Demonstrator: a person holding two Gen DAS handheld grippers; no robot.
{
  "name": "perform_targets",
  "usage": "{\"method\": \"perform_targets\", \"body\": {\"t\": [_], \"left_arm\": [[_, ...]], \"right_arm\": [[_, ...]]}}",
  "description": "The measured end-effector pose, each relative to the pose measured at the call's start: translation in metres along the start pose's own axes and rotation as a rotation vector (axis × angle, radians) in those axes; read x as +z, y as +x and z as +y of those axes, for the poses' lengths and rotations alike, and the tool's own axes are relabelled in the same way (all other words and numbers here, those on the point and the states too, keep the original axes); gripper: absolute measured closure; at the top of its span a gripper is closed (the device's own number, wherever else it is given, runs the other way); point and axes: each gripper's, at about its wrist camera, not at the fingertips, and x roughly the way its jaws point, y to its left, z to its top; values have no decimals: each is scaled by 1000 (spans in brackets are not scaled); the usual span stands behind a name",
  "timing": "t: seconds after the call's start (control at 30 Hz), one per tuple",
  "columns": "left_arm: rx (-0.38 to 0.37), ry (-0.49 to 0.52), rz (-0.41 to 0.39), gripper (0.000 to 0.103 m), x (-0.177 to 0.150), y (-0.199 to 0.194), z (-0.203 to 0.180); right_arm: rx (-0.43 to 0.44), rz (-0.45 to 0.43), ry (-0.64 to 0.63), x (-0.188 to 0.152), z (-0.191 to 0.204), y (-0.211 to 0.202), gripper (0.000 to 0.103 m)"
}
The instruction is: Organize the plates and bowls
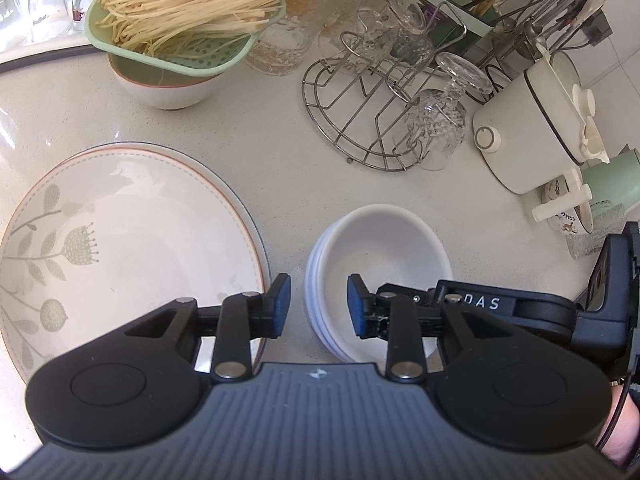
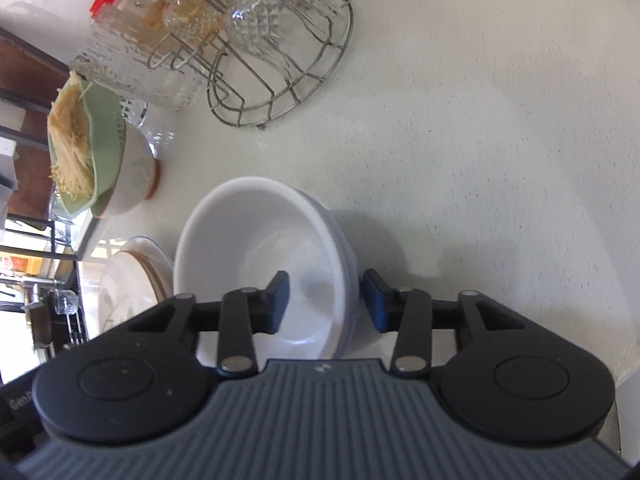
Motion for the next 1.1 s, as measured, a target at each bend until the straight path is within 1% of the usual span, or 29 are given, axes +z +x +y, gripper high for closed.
{"method": "perform_targets", "body": {"t": [0.03,0.13,0.33,0.47,0.63,0.77,0.83,0.93,1.1], "left_arm": [[0,-1,-1,68,0,-1,0],[0,3,0,68,-1,-1,-1],[-9,27,14,68,-2,3,-7],[-25,51,23,66,-3,7,-12],[-50,72,66,66,-3,19,-17],[-71,112,68,65,-3,25,-23],[-71,125,86,65,-2,31,-26],[-74,134,113,65,-4,38,-28],[-97,116,148,65,-5,52,-26]], "right_arm": [[6,3,13,0,-2,0,66],[49,4,76,-2,-11,-2,69],[54,6,82,-5,-15,-8,80],[46,-7,82,-6,-17,-13,81],[31,-31,91,-6,-26,-23,84],[15,-50,100,-8,-32,-30,84],[10,-57,113,-9,-35,-32,84],[-1,-63,120,-9,-39,-37,86],[-8,-71,129,-10,-44,-41,86]]}}
